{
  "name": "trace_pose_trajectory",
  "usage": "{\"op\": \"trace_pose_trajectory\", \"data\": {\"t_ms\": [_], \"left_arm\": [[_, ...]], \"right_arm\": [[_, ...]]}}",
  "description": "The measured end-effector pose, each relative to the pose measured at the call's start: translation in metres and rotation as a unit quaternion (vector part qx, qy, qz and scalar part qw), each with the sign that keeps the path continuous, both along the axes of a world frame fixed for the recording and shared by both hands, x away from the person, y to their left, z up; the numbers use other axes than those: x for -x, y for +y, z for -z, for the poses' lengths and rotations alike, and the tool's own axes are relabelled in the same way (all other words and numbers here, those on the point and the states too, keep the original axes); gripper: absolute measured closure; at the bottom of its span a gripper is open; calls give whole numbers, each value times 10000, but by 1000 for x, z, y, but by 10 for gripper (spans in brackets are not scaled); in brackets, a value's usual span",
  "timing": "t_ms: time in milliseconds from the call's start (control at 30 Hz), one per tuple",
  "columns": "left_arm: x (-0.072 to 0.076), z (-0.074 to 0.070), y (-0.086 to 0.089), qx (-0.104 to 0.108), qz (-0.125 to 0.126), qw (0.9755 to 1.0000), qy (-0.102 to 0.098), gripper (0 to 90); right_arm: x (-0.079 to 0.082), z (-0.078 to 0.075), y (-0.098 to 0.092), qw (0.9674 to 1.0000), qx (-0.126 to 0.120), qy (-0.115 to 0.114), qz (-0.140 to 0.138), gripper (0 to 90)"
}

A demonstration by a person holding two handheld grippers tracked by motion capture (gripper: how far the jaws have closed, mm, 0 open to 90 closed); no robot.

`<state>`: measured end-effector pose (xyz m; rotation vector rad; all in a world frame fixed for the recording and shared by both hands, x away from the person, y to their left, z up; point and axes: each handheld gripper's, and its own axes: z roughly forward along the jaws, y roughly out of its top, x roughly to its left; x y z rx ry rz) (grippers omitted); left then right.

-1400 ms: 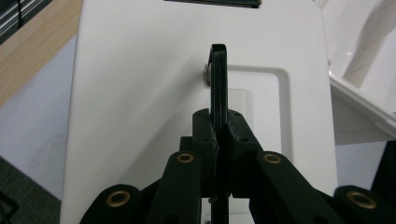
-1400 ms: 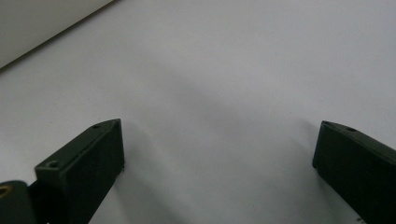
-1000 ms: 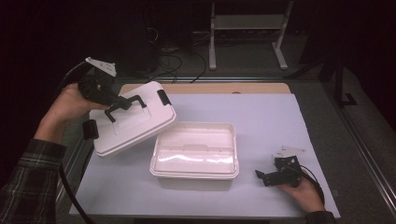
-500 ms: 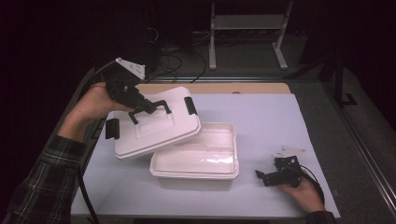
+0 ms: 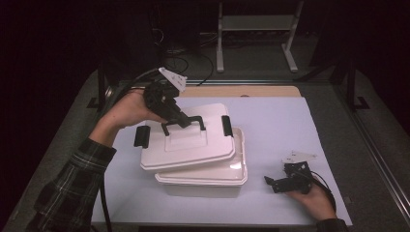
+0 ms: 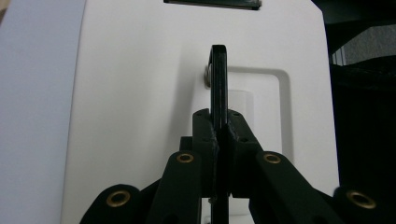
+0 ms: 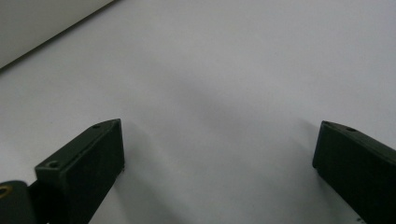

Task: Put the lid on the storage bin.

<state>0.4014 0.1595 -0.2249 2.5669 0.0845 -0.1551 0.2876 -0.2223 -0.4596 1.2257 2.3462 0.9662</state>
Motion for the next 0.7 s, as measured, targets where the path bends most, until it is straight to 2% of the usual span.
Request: {"op": "trace_pose_trajectory", "data": {"t_ms": [300, 600, 700], "left_arm": [[7, 11, -33, -162, 401, 9990, 63, 842], [11, 34, -49, -328, 523, 9978, 225, 842], [13, 39, -51, -378, 515, 9977, 219, 842]], "right_arm": [[0, 0, 0, 10000, -8, 8, 5, 15], [0, 0, 0, 10000, -5, 12, 7, 15], [0, 0, 0, 10000, -3, 5, 3, 15]]}}
